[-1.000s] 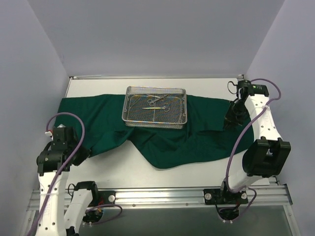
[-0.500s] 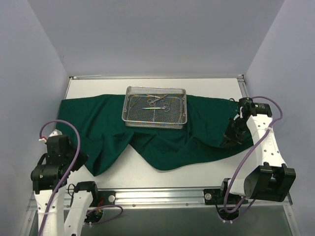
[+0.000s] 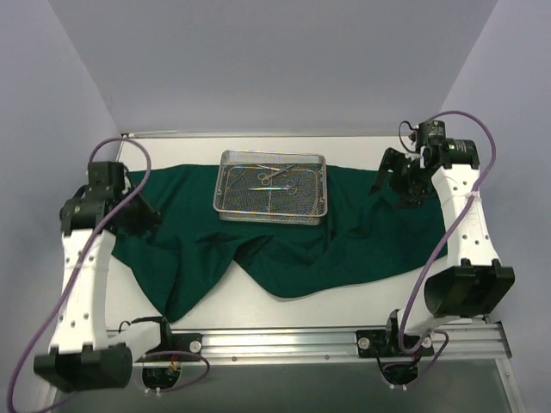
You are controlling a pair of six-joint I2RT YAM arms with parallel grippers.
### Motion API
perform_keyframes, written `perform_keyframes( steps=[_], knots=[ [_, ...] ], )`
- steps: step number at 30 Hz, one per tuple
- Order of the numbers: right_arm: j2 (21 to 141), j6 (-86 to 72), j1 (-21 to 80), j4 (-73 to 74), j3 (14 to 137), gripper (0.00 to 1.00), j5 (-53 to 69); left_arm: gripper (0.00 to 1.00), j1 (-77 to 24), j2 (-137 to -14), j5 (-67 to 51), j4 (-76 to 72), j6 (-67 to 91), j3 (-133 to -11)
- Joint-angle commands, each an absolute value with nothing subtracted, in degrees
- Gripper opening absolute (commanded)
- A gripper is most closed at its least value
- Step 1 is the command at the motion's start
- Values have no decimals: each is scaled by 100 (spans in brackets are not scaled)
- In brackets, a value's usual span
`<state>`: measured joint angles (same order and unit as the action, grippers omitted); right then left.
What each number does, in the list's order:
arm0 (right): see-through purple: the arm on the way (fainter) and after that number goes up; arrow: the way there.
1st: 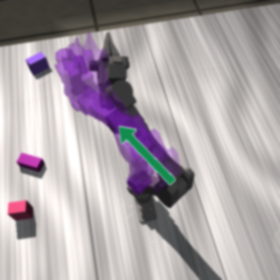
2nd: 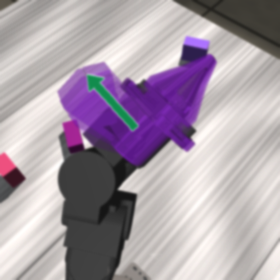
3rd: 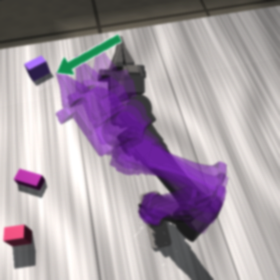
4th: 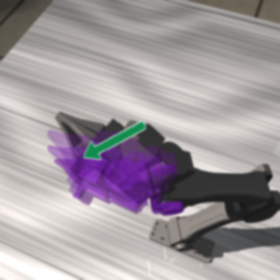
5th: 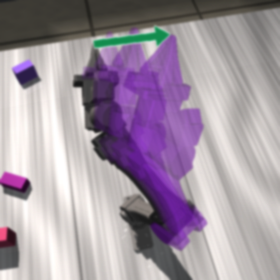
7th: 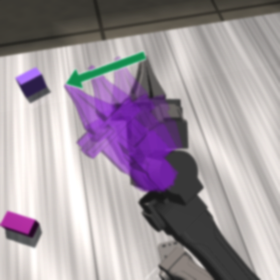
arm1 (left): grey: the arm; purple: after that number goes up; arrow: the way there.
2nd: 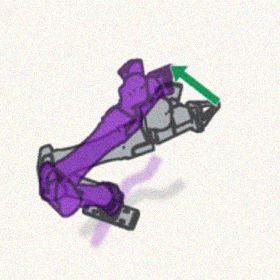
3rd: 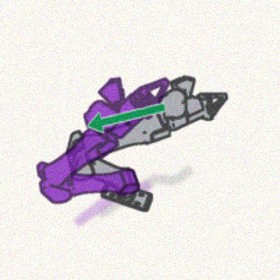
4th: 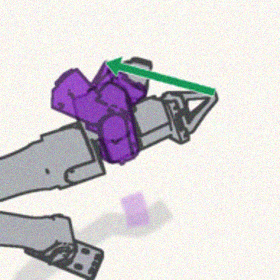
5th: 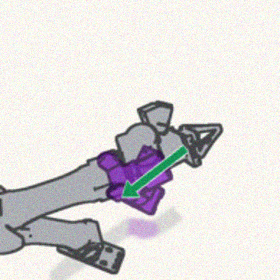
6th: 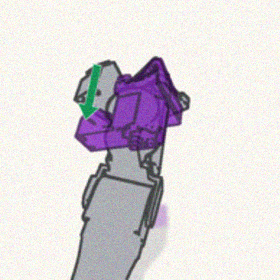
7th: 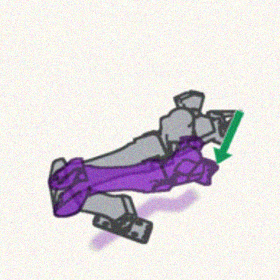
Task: Open and lay out the surgical kit
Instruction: Open the surgical kit at the center of the board, then smooth out the surgical kit at the center of the board.
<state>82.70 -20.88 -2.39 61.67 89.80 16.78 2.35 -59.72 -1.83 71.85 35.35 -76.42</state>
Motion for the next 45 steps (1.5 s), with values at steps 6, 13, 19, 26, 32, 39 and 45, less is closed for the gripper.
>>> perform_keyframes(
  steps=[6, 13, 19, 26, 32, 39, 45],
  knots=[
    [10378, -2547, -185, 5284, 10880, 36, 1546, 4, 299, -9146, -492, 5379, 3384, -8928],
    [12047, -2874, -272, 4492, 11364, 0, 1372, 2, 343, -12229, -835, 6265, 3270, -11605],
    [12577, -2646, -316, 4123, 11233, 0, 862, 2, 369, -13200, -677, 6583, 3269, -12401],
    [13034, -2356, -343, 3894, 10969, 0, 528, 2, 571, -13904, -492, 6786, 3313, -12717],
    [13657, -2224, -360, 3867, 11109, 0, 343, 2, 712, -14843, -817, 7099, 3287, -13638],
    [14535, -2206, -360, 3990, 11749, 0, 325, 2, 817, -15600, -1580, 6839, 3428, -14440],
    [15248, -2197, -360, 4227, 12690, 0, 229, 2, 870, -15820, -1933, 6144, 3761, -14520]
  ],
)
